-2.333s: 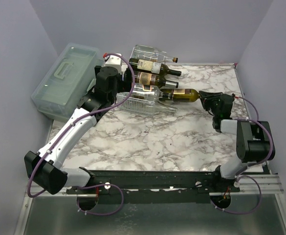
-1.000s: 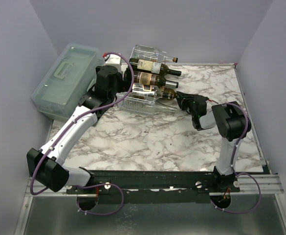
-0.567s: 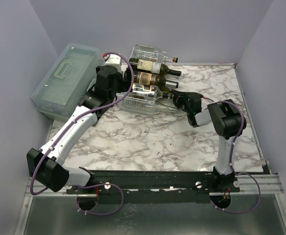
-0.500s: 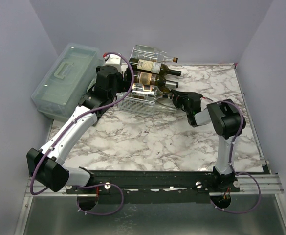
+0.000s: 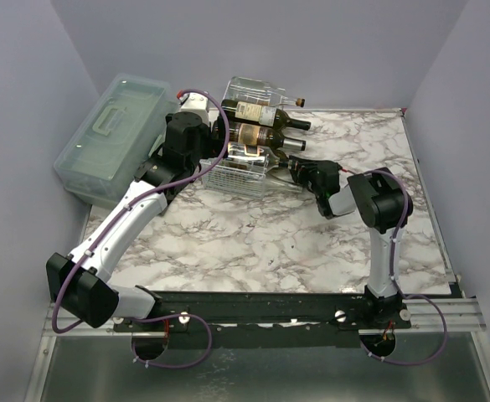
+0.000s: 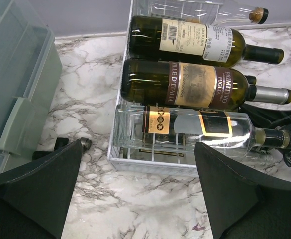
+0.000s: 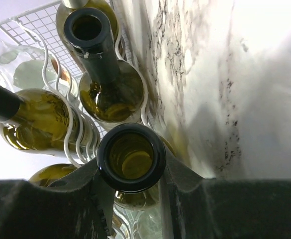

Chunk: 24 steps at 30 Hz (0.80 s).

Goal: Put the wine bottle on the wine rack

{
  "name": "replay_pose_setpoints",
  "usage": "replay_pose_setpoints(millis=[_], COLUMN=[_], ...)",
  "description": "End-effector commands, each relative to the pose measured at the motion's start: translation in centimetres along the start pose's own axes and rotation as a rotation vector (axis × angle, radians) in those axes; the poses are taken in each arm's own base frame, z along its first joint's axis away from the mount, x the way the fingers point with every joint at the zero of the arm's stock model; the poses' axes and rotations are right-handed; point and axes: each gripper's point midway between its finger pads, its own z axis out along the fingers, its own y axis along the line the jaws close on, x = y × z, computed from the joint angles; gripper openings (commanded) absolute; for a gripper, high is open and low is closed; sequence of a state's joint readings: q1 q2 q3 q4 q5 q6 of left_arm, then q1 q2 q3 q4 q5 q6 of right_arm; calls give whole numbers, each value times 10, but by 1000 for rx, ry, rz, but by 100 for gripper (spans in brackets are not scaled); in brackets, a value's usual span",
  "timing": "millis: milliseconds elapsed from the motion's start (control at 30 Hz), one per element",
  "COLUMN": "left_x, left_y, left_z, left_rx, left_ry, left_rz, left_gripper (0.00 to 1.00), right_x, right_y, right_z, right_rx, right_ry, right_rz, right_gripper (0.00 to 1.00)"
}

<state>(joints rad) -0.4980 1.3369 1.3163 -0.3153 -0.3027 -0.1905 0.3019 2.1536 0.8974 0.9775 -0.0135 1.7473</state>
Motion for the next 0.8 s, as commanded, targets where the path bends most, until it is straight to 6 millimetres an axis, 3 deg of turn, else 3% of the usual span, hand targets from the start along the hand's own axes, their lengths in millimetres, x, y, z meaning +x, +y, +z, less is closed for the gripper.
replay_pose_setpoints(millis=[0,433,767], left_x=[1,3,3], left_y=[-3,-3,-1], left_z=[3,6,6], left_rx=[21,20,14], left_ry=[6,14,15], left_rz=[-19,-21,-21], left_gripper=[96,96,96], right_x=[24,41,33], right_y=[56,48,29], right_z=[0,14,12], right_rx=[-166,-158,-95], right_ry=[88,129,84], right_rz=[52,35,1], right_gripper=[1,2,35])
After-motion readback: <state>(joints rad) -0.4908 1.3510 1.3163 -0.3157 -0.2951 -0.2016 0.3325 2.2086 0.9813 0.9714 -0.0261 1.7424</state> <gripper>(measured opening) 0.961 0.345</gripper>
